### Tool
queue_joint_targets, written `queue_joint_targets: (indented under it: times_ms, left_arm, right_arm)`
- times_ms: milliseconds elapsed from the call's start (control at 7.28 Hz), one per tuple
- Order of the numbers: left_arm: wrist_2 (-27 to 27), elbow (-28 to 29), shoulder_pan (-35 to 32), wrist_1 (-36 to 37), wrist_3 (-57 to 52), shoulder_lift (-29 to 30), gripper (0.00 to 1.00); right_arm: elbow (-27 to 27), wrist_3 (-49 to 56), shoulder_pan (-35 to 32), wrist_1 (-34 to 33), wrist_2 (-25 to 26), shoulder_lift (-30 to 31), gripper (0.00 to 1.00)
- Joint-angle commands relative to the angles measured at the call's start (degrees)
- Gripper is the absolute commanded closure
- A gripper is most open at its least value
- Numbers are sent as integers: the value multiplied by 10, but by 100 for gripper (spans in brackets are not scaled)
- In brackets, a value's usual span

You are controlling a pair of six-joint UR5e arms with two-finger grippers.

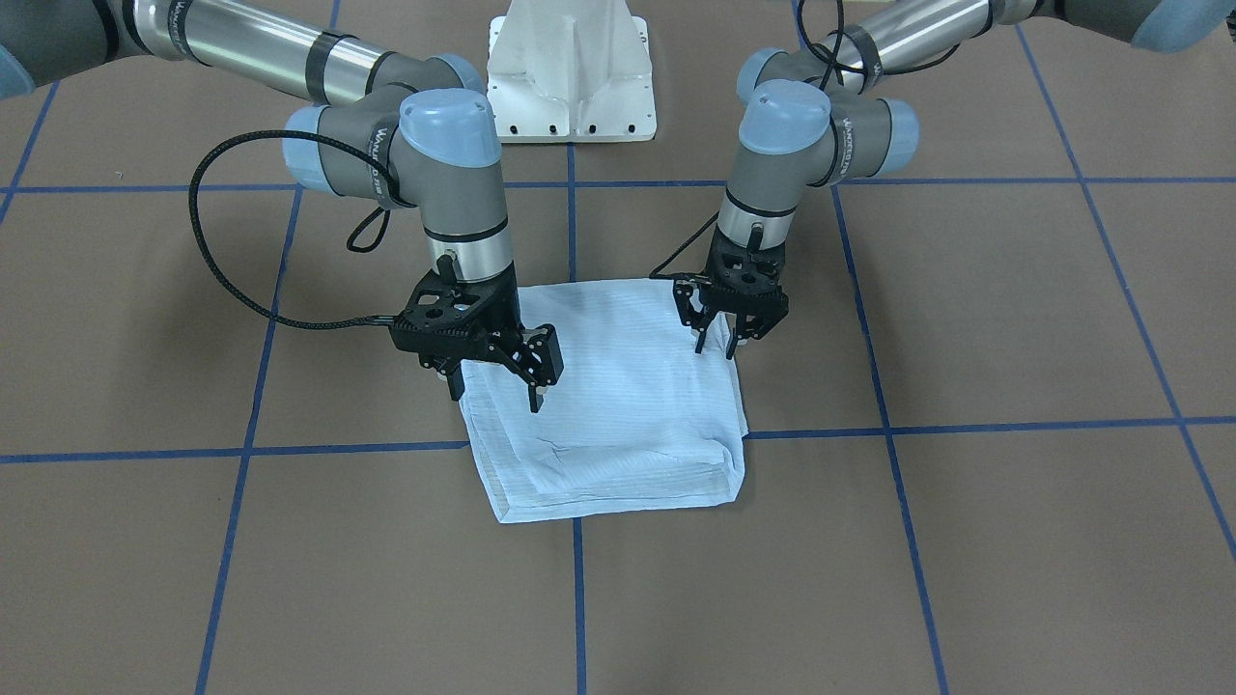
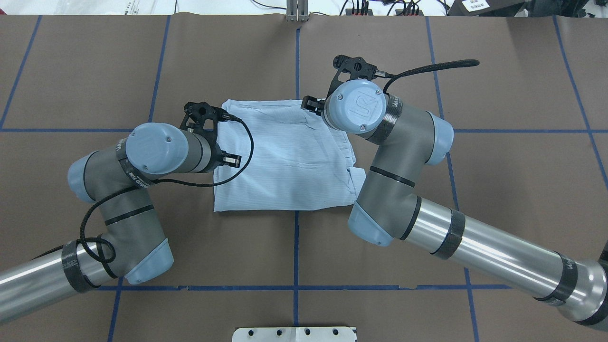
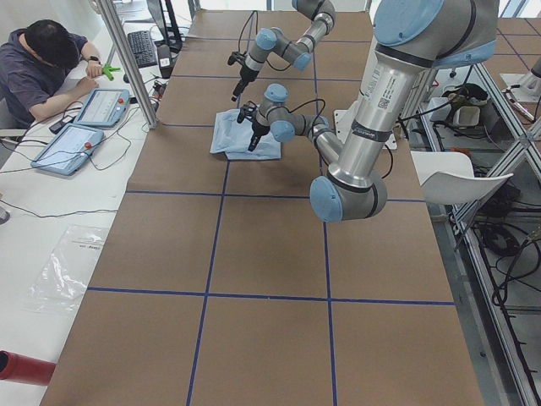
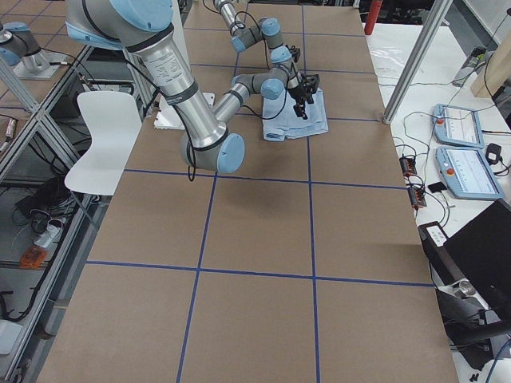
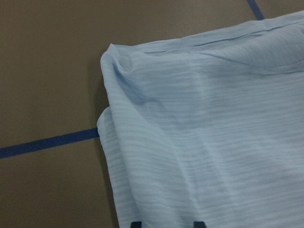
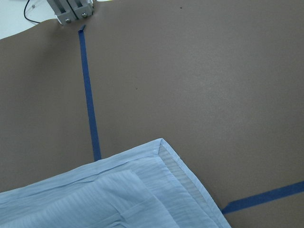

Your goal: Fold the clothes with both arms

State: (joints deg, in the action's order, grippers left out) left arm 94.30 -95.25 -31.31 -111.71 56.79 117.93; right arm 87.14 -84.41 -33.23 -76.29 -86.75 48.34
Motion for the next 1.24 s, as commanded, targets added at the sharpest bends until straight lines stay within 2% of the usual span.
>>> queue_joint_targets:
  times_ms: [0, 412, 686, 1098]
  left_arm:
    - [-1, -3, 0, 0, 1, -3, 98]
    - [-1, -16, 3, 1, 1, -11, 100]
    - [-1, -74, 4, 2, 0, -64, 100]
    - [-1, -106, 15, 3, 1, -82, 100]
  right_arm:
    - [0, -1, 1, 0, 0, -1, 0]
    - [0, 0, 0, 0, 1, 0, 0]
    - [0, 0, 0, 0, 2, -1, 0]
    - [0, 0, 0, 0, 3, 0, 0]
